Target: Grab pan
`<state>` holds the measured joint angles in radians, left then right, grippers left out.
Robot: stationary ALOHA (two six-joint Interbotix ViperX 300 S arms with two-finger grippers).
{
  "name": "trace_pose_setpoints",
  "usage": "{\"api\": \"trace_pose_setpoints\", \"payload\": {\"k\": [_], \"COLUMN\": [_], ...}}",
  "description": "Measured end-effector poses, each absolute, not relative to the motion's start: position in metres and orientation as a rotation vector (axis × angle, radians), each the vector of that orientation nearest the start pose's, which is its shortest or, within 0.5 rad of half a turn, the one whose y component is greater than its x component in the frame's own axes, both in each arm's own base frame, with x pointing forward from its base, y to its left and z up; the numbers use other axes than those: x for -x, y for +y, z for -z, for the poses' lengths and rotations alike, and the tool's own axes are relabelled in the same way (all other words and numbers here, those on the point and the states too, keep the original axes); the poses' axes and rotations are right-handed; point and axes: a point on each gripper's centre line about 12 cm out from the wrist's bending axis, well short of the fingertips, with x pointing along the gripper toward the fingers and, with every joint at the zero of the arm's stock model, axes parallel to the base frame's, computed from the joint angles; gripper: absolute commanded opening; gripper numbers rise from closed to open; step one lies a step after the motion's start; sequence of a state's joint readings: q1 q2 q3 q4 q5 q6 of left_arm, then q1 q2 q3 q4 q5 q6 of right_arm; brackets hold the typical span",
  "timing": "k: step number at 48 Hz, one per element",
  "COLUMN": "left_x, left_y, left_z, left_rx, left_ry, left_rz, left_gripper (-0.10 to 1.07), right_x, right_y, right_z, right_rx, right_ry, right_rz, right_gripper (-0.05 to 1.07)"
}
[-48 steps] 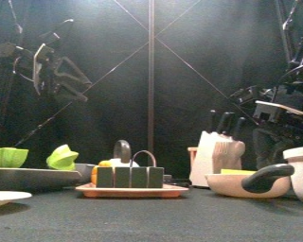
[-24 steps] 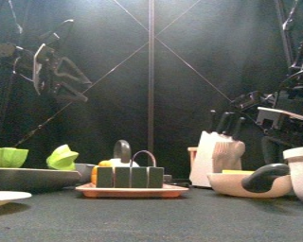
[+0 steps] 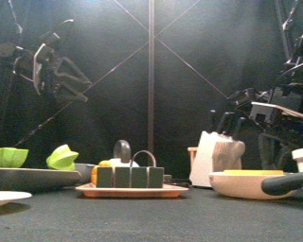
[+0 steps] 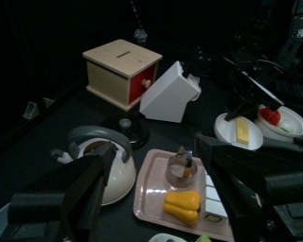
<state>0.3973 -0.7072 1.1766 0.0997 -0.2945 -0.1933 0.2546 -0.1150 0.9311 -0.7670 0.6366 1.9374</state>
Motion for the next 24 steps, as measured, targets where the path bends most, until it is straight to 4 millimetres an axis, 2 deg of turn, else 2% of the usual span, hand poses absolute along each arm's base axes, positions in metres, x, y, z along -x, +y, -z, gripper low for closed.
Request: {"api": "trace_pose_setpoints", "payload": {"k": [24], "left_x": [-0.217], "left_y": [0.087], "left_z": [-0.237], "left_rx": [0.133], "left_ry": [0.156], "left_rz": [-0.375], "left_gripper": [1.00], "right_x": [-0.285], "right_y": [0.019], "right_z": [-0.132], "right_rx": [-0.679], "right_ry": [0.839], "right_rz": [0.811], "right_gripper": [0.35]}}
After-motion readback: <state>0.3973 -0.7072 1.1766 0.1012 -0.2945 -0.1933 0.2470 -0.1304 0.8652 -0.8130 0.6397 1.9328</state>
